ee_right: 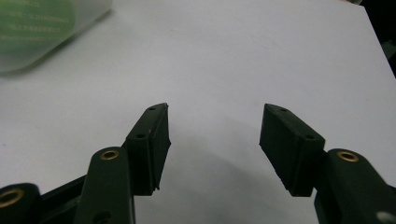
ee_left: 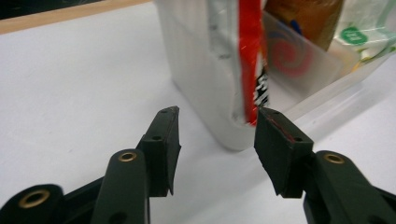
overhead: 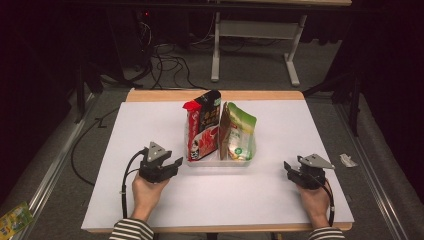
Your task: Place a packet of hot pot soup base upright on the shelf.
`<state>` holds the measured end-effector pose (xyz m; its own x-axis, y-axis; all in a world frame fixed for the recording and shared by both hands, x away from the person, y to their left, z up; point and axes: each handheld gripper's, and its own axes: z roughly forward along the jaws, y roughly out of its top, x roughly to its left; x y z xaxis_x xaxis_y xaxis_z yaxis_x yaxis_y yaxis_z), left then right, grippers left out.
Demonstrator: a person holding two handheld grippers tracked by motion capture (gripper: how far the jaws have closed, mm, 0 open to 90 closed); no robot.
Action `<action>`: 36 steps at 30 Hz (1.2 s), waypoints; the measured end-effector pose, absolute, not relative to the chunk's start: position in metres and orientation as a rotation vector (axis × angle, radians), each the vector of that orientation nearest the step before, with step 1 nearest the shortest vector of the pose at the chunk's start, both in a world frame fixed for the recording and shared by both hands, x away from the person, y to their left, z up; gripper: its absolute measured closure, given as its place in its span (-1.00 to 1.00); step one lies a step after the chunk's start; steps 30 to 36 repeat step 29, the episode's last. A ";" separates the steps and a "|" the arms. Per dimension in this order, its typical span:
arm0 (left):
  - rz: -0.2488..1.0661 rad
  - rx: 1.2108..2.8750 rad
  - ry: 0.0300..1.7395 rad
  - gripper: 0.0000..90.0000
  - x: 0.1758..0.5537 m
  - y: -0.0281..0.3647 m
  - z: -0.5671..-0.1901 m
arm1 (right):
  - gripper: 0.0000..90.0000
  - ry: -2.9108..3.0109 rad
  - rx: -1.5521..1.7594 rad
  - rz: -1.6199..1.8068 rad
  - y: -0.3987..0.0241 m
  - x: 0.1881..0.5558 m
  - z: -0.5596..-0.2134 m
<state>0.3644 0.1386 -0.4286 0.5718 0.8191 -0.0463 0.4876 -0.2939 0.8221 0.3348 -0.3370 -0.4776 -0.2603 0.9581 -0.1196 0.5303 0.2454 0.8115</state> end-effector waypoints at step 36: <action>0.762 2.013 1.210 -0.09 0.381 0.172 -0.487 | -0.06 1.899 1.351 0.883 -0.339 0.335 -0.478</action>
